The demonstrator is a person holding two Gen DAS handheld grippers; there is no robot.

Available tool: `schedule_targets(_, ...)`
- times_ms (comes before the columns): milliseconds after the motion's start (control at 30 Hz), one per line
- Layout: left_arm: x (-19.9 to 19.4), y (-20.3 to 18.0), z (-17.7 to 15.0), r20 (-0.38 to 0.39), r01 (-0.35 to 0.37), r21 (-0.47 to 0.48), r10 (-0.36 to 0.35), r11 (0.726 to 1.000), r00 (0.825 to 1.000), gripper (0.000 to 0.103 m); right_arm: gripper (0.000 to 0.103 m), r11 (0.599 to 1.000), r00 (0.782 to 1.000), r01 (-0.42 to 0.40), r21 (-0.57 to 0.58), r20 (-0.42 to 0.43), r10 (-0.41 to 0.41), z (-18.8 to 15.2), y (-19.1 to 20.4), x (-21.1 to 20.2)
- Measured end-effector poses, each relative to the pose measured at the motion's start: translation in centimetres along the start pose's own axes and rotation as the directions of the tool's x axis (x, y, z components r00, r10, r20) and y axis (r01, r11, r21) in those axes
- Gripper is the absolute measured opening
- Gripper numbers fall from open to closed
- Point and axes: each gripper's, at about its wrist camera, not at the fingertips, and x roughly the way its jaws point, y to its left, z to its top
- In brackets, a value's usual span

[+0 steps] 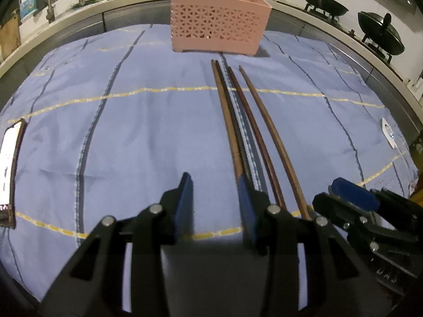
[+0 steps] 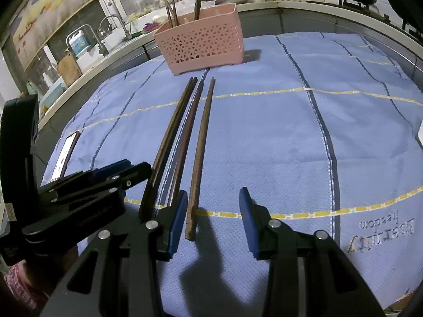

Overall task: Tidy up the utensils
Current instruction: 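Grasp a brown chopstick with the left tool while the right tool grasps another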

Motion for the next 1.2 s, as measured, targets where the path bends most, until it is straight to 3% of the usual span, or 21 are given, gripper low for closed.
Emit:
schedule_targets(233,-0.2,-0.4,0.1,-0.021,0.039,0.002,-0.039,0.999,0.999,0.036,0.041,1.000,1.000,0.002,-0.019,0.007,-0.002,0.0,0.4,0.0)
schedule_targets(367,0.0,-0.9,-0.2,-0.009,-0.017,0.029,0.018,0.999,1.000,0.036,0.041,0.999,1.000,0.005,-0.037,-0.002,-0.005,0.1,0.7,0.2)
schedule_targets(533,-0.1,-0.2,-0.2,-0.012,-0.011,0.002,0.011,1.000,1.000,0.036,0.041,0.998,1.000,0.011,-0.060,-0.016,-0.012,0.0,1.2,0.5)
schedule_targets(733,0.4,-1.1,-0.1,0.004,-0.061,0.050,0.061,0.997,0.998,0.035,0.041,0.994,0.999,0.033,-0.108,-0.039,-0.037,-0.1,2.1,1.4)
schedule_targets(800,0.4,-1.0,0.0,0.012,-0.081,0.053,0.080,0.995,0.997,0.029,0.041,0.990,0.998,0.053,-0.131,-0.037,-0.058,-0.2,2.4,1.5)
schedule_targets(867,0.5,-0.5,0.1,0.022,-0.103,0.050,0.102,0.993,0.995,0.014,0.041,0.985,0.996,0.073,-0.154,-0.033,-0.079,-0.3,2.8,1.6)
schedule_targets(933,0.3,0.6,0.2,0.013,-0.086,0.026,0.086,0.996,0.996,0.008,0.038,0.984,0.995,0.086,-0.157,-0.028,-0.091,-0.3,2.7,1.6)
schedule_targets(1067,-0.4,2.7,-0.3,0.009,-0.082,-0.010,0.082,0.997,0.997,0.007,0.034,0.976,0.991,0.127,-0.174,-0.006,-0.130,-0.3,2.6,1.8)
schedule_targets(1200,-1.3,3.4,-1.6,0.008,-0.086,0.000,0.086,0.996,0.996,0.007,0.023,0.971,0.987,0.163,-0.172,0.022,-0.162,0.0,2.1,2.0)
